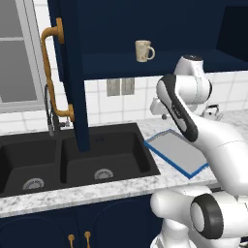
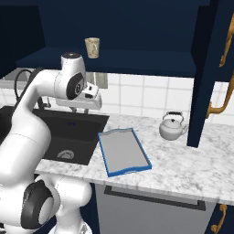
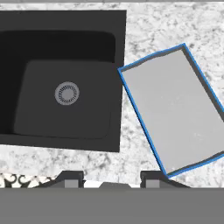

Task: Pick the kettle from the counter and place it on the tray. Then pick the mug from the cabinet and place it on the tray. Then close the cabinet doors.

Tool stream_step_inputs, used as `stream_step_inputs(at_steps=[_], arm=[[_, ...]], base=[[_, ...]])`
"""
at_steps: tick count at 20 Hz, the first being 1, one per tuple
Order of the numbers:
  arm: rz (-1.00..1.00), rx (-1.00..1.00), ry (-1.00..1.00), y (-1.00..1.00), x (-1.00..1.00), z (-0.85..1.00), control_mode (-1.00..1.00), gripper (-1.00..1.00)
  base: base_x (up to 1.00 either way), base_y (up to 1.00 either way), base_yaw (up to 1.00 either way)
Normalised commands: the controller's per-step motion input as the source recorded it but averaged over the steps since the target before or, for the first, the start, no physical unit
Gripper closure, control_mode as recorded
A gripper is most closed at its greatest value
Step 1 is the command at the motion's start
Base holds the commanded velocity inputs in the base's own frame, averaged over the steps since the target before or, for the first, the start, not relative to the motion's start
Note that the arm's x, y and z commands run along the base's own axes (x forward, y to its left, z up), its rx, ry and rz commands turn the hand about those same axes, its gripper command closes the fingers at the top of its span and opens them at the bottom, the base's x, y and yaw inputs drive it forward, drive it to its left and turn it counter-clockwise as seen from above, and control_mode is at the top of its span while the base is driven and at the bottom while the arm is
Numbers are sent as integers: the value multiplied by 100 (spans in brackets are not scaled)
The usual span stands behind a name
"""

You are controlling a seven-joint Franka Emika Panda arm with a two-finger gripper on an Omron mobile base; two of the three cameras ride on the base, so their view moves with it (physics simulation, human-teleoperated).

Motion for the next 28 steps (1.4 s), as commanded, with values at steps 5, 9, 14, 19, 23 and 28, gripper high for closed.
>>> stream_step_inputs(at_steps=[5,9,14,19,23,28], arm=[[0,2,-7,-6,-18,-1,-100,-100],[-9,7,-20,-31,-35,-2,-100,-100],[-35,2,-21,-58,-35,-18,-100,-100],[-36,0,-18,-53,-17,-39,-100,-100],[-33,10,-12,-62,4,-18,-100,-100],[-18,22,-6,-81,24,-2,-100,-100]], base=[[0,0,0],[0,0,0],[0,0,0],[0,0,0],[0,0,0],[0,0,0]])
